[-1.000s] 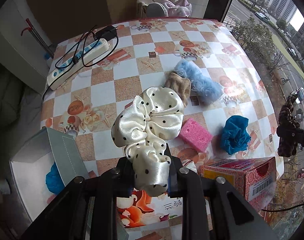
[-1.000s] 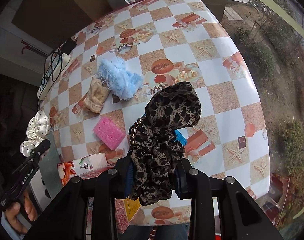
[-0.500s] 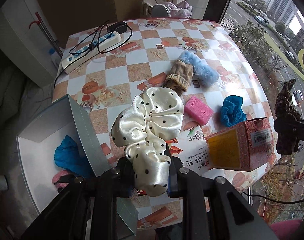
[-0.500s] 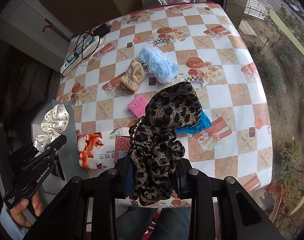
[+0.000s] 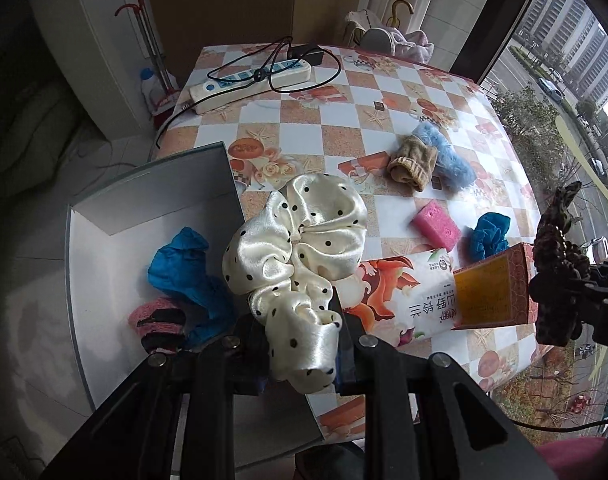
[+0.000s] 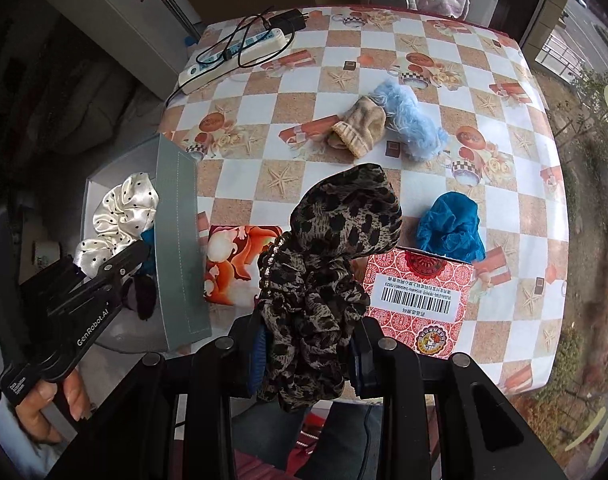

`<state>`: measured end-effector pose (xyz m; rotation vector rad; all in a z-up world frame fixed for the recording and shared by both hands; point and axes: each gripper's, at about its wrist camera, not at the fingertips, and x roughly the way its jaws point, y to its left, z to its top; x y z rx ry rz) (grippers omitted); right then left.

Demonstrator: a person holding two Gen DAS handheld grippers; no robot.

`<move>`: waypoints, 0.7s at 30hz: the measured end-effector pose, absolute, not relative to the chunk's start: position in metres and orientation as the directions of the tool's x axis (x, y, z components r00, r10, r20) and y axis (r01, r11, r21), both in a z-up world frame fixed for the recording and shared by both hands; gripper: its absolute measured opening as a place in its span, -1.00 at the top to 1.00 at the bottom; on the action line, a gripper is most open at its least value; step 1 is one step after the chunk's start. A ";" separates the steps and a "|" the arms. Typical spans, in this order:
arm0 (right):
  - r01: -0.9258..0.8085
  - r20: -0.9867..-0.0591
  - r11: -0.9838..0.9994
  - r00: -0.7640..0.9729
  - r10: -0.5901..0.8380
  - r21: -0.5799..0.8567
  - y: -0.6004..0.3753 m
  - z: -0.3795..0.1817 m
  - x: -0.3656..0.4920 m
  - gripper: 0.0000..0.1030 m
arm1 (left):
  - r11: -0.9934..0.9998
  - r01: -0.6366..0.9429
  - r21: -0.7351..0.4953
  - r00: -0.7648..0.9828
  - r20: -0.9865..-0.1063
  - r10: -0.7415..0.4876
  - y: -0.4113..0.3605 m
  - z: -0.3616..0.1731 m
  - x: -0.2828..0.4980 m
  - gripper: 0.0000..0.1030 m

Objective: Organize soft objects
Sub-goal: 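Carry the cream polka-dot and leopard scrunchies with both tools over the box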

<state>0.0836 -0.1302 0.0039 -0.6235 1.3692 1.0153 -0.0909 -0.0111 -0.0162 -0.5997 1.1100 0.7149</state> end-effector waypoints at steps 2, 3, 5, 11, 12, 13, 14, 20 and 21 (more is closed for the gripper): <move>-0.880 -0.971 0.437 -0.099 0.217 0.187 -0.121 0.004 0.074 0.35 | 0.612 -0.787 -0.080 0.267 -0.938 0.221 -0.007 -0.016 -0.104 0.51; -0.887 -0.971 0.423 -0.102 0.215 0.186 -0.117 0.005 0.070 0.35 | 0.598 -0.797 -0.080 0.264 -0.938 0.226 -0.005 -0.016 -0.110 0.51; -0.902 -0.972 0.391 -0.109 0.210 0.186 -0.109 0.005 0.060 0.35 | 0.571 -0.817 -0.081 0.256 -0.939 0.232 -0.001 -0.017 -0.122 0.51; -0.938 -0.972 0.294 -0.129 0.196 0.184 -0.087 0.005 0.029 0.35 | 0.497 -0.865 -0.075 0.221 -0.944 0.243 0.006 -0.023 -0.157 0.51; -0.942 -0.972 0.282 -0.131 0.195 0.183 -0.085 0.005 0.026 0.35 | 0.485 -0.871 -0.075 0.218 -0.945 0.244 0.007 -0.024 -0.162 0.51; -0.945 -0.972 0.270 -0.133 0.194 0.183 -0.082 0.005 0.022 0.35 | 0.475 -0.876 -0.076 0.215 -0.945 0.246 0.007 -0.024 -0.166 0.51; -0.948 -0.972 0.260 -0.135 0.192 0.183 -0.080 0.005 0.018 0.35 | 0.465 -0.882 -0.076 0.212 -0.945 0.248 0.008 -0.025 -0.171 0.51; -0.960 -0.971 0.209 -0.147 0.189 0.186 -0.063 0.005 0.000 0.35 | 0.421 -0.904 -0.071 0.196 -0.945 0.261 0.011 -0.026 -0.191 0.51; -0.962 -0.971 0.198 -0.149 0.188 0.186 -0.061 0.006 -0.004 0.35 | 0.416 -0.907 -0.072 0.194 -0.946 0.260 0.012 -0.026 -0.194 0.51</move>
